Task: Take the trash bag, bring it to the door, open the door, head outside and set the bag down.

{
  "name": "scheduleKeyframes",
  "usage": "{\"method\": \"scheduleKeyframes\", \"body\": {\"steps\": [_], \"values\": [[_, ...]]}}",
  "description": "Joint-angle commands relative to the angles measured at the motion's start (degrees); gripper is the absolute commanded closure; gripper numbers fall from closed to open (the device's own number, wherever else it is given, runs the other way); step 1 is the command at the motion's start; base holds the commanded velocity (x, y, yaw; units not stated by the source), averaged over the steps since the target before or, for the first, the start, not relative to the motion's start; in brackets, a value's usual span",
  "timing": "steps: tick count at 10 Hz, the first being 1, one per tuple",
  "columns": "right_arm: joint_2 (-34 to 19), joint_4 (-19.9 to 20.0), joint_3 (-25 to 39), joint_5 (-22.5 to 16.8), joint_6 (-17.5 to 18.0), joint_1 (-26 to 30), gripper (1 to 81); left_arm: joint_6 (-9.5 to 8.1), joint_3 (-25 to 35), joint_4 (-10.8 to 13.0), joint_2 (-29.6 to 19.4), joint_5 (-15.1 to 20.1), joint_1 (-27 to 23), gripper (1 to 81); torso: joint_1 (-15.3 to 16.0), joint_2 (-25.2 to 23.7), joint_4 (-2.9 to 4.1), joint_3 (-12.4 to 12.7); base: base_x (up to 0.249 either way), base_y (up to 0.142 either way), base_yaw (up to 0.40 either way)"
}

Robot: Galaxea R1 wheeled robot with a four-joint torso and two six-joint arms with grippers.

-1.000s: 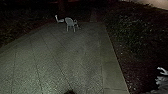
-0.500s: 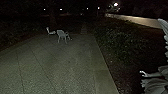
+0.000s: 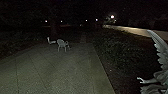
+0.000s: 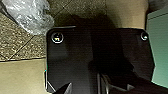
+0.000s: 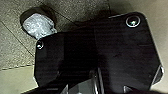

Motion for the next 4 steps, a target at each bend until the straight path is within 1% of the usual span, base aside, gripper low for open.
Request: {"method": "scheduleKeyframes", "body": {"steps": [1,2,3,4], "values": [[0.7,-0.4,0.8,-3.0,-0.2,2.1,1.0,2.66,-0.3,0.2,1.5,-1.3,-0.9,1.0,0.1,0.0,0.0,0.0,0.0,0.0,0.0],[0.7,-0.2,0.9,-3.0,-0.2,2.1,1.0,3.19,-0.3,0.2,2.2,-3.8,0.1,1.0,0.1,0.0,0.0,0.4,0.0,0.0,0.0],[0.8,-0.2,0.9,-3.0,-0.2,1.8,1.0,3.89,-0.4,0.8,2.9,-6.8,1.1,1.0,0.1,0.0,0.0,0.4,0.0,0.0,0.0],[0.8,0.0,0.9,-2.9,-0.2,1.1,1.0,3.89,-0.4,1.3,3.5,-8.8,1.8,1.0,0.1,0.0,0.0,0.3,0.0,0.0,0.0]]}}
